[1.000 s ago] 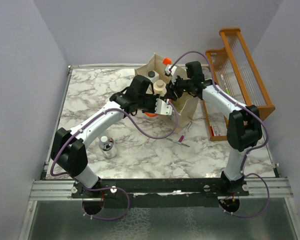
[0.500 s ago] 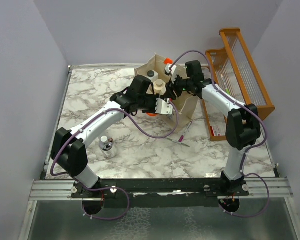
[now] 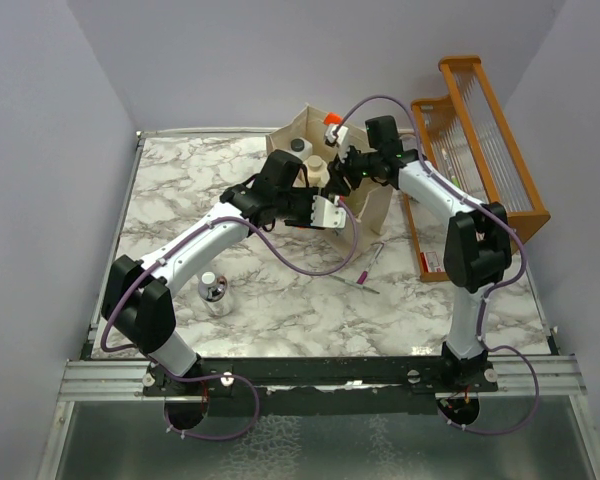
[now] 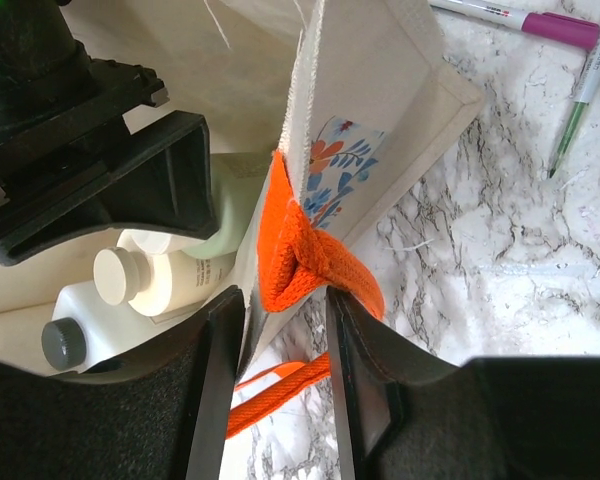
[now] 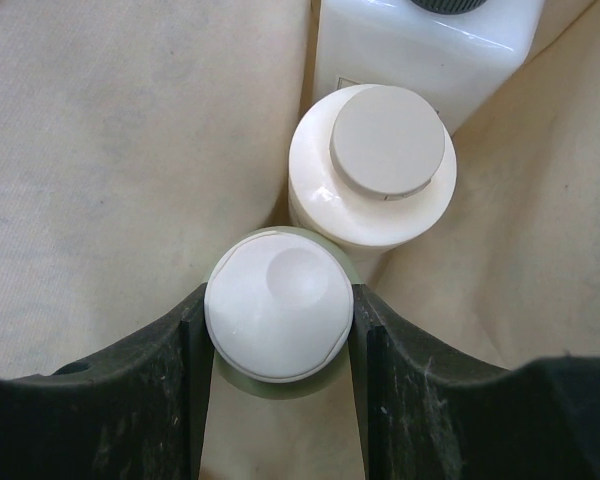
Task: Place the personal care products into the canvas bag
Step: Place the care product in the canvas bag.
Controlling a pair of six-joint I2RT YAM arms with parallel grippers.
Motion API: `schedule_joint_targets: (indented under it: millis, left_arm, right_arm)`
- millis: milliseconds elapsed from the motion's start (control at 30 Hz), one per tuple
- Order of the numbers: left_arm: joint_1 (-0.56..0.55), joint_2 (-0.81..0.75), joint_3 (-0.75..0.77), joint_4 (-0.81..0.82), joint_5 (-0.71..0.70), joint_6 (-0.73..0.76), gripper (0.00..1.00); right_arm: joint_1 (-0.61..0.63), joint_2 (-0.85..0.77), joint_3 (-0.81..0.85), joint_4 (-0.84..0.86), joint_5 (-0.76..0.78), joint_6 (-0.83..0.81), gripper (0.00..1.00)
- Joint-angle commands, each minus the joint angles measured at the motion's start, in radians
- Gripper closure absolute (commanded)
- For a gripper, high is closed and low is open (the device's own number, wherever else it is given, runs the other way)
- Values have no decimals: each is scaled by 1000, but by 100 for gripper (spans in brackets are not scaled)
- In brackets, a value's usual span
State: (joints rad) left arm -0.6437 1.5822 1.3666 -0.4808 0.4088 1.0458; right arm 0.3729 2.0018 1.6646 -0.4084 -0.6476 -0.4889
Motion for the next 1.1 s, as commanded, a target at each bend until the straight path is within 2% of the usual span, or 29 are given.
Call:
schedule_joint_targets:
  millis: [0,200,367,433,467,900,1067]
  left_arm:
    - [-4,-30,23,0,-24,-21,58]
    - [-4,-34,36,9,-49,-52,45]
    - [-4,-45,41,31,-90,-97,34]
    - [-4,-49,43,40,-111,-120,30]
    - [-4,-52,45,44,-122,-131,28]
    - [-4,-102,80,9,-135,-230,24]
    - [0,-139,71,-15,-164,-264,23]
  right_arm:
    - [7,14,45,-19,67,-84,80]
    - [8,3,44,-32,106,-93,64]
    - [8,10,94,-66,97,-85,55]
    - [7,10,109,-76,96,-82,42]
    - [7,9,115,-79,96,-82,39]
    - [8,-59,153,-116,93,-70,22]
    - [8,-111,157,-115,84,-51,19]
